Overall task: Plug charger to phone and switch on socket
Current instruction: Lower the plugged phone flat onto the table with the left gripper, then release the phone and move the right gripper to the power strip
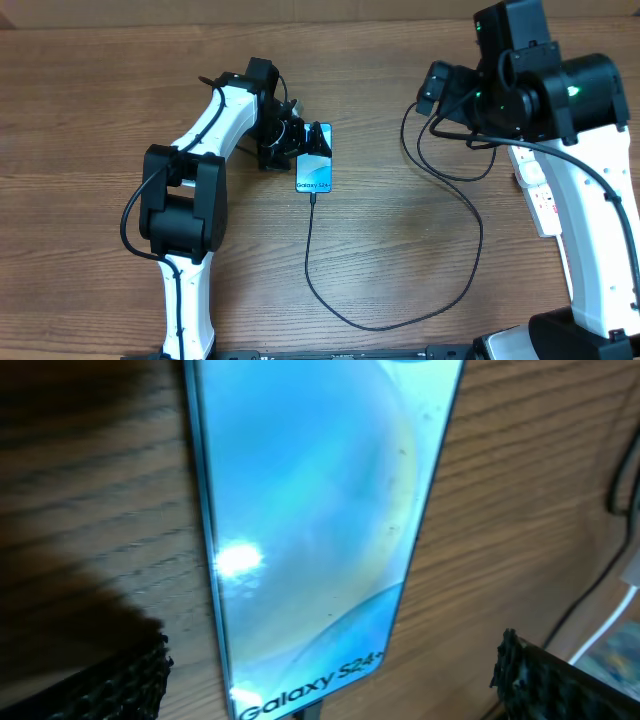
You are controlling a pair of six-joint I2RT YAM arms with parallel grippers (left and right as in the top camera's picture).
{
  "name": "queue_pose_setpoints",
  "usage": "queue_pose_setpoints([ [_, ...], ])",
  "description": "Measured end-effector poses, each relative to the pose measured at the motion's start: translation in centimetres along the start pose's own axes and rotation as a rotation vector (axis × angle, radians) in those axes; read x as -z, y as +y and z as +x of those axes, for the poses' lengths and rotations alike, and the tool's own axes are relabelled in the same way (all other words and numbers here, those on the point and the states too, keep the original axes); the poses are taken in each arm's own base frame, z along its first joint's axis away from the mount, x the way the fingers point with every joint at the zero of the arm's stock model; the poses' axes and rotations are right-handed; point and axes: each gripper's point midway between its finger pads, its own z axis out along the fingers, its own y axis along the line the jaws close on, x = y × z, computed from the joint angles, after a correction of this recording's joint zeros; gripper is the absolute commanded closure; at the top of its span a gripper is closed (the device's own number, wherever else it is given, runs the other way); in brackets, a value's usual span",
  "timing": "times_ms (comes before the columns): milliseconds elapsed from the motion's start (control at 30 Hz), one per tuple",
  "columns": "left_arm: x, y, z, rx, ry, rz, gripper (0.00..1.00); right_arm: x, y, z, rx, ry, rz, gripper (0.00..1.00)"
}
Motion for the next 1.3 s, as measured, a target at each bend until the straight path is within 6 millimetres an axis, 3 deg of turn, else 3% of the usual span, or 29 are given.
queue_pose_setpoints([
  [167, 0.9, 1.2, -0.4, 0.001, -0.045, -0.094, 0.00, 0.0, -2.6, -1.2, -0.062, -0.006, 0.033, 0.00],
  [267, 2.8, 1.2, -0.5, -0.003, -0.097, -0.142, 0.00, 0.0, -4.2, -1.9, -0.099, -0.009, 0.042, 0.00],
  [433, 12.0, -2.1, -0.4, -0.073, -0.349, -0.199, 0.00, 0.2, -7.0, -3.0, -0.169, -0.021, 0.063, 0.00],
  [567, 19.2, -4.1, 1.2, -0.107, -0.544, -0.240, 0.00, -0.2, -10.6, -4.3, -0.257, -0.045, 0.104, 0.00],
  [700, 22.9, -3.9, 2.6, -0.099, -0.643, -0.317, 0.01, -1.6, -14.4, -4.6, -0.347, -0.031, 0.158, 0.00],
  [900, 23.3, -2.0, 3.1, -0.058, -0.640, -0.414, 0.00, -2.8, -19.5, -5.0, -0.468, -0.012, 0.221, 0.00],
  [1133, 23.1, -1.7, 3.0, -0.052, -0.633, -0.429, 0.00, -2.1, -25.4, -5.5, -0.665, -0.059, 0.279, 0.00],
  [1300, 23.1, -1.6, 3.0, -0.051, -0.634, -0.432, 0.00, -2.1, -28.1, -5.0, -0.749, -0.054, 0.308, 0.00],
])
